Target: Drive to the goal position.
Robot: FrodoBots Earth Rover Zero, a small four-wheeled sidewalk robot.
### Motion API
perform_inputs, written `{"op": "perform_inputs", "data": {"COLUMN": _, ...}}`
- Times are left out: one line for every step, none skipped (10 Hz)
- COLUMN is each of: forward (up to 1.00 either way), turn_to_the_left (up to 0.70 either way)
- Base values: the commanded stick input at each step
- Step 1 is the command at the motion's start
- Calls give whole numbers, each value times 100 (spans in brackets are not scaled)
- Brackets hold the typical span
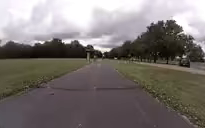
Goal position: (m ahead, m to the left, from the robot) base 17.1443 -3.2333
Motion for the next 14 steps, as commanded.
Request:
{"op": "perform_inputs", "data": {"forward": 70, "turn_to_the_left": 0}}
{"op": "perform_inputs", "data": {"forward": 70, "turn_to_the_left": 0}}
{"op": "perform_inputs", "data": {"forward": 70, "turn_to_the_left": 0}}
{"op": "perform_inputs", "data": {"forward": 70, "turn_to_the_left": 0}}
{"op": "perform_inputs", "data": {"forward": 70, "turn_to_the_left": 0}}
{"op": "perform_inputs", "data": {"forward": 70, "turn_to_the_left": 0}}
{"op": "perform_inputs", "data": {"forward": 70, "turn_to_the_left": 0}}
{"op": "perform_inputs", "data": {"forward": 70, "turn_to_the_left": 0}}
{"op": "perform_inputs", "data": {"forward": 70, "turn_to_the_left": 0}}
{"op": "perform_inputs", "data": {"forward": 70, "turn_to_the_left": 0}}
{"op": "perform_inputs", "data": {"forward": 70, "turn_to_the_left": 0}}
{"op": "perform_inputs", "data": {"forward": 70, "turn_to_the_left": 0}}
{"op": "perform_inputs", "data": {"forward": 70, "turn_to_the_left": 0}}
{"op": "perform_inputs", "data": {"forward": 70, "turn_to_the_left": 0}}
